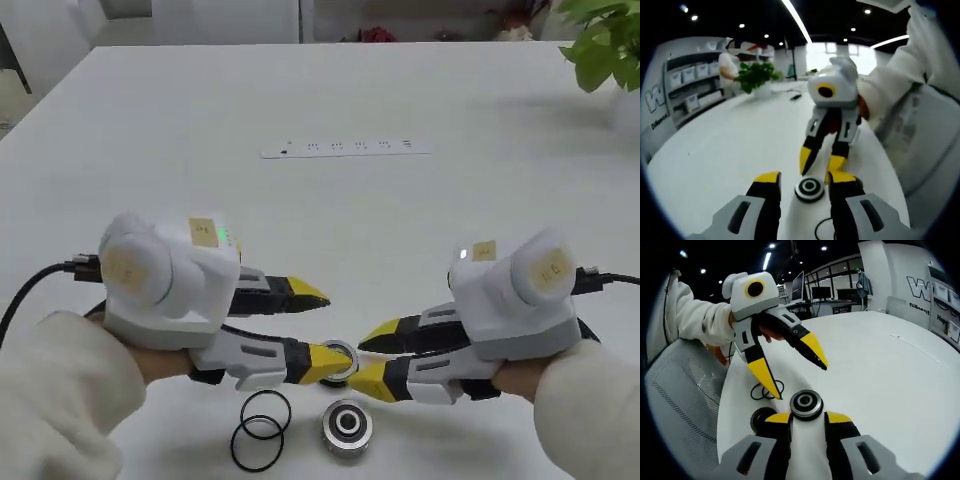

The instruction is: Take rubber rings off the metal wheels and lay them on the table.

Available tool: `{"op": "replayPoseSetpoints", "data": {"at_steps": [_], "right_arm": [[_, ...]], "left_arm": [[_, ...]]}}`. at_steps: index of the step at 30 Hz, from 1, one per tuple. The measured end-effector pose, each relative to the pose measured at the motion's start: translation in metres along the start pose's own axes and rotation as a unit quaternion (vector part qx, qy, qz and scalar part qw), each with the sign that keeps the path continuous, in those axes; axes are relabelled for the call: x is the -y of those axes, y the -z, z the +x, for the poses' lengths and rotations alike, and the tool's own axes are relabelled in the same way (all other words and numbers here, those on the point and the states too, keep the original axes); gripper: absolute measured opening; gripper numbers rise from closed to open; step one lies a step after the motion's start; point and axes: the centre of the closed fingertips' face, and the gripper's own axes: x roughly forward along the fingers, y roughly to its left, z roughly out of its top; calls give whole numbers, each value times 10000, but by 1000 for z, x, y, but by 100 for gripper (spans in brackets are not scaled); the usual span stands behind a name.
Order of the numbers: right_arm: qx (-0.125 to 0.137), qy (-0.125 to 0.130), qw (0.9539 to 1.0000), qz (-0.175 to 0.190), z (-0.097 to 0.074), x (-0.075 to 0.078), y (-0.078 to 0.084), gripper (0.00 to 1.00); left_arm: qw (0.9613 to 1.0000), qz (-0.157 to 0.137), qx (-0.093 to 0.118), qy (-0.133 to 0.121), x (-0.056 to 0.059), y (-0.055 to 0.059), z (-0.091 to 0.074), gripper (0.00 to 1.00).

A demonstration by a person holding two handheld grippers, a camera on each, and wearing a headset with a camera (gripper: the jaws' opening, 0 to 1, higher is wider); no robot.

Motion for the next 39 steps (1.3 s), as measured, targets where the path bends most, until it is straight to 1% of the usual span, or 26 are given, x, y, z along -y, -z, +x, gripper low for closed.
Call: {"op": "replayPoseSetpoints", "data": {"at_steps": [4,7,11,13,16,20,23,36,39], "right_arm": [[-4,4,10000,-49,2,0,0,22],[-73,35,9999,-113,4,1,3,23],[-93,41,9998,-167,5,0,3,24],[-101,46,9998,-194,5,0,3,24],[-77,56,9997,-215,6,-1,1,24],[-31,79,9996,-276,7,-1,-2,25],[-49,69,9993,-351,7,-2,-2,24],[-101,8,9994,-341,4,-1,0,20],[-119,-5,9995,-284,3,-1,1,19]], "left_arm": [[10000,-18,8,32,3,5,5,29],[9998,-67,-155,-62,0,14,9,26],[9998,-176,-107,-28,2,15,10,22],[9998,-142,-128,-11,4,17,10,19],[9998,-155,-93,2,6,17,11,16],[9997,-223,-65,-2,5,17,11,15],[9997,-249,-35,-22,6,17,10,15],[9994,-340,42,-69,6,17,9,15],[9993,-349,50,-77,6,17,10,15]]}}
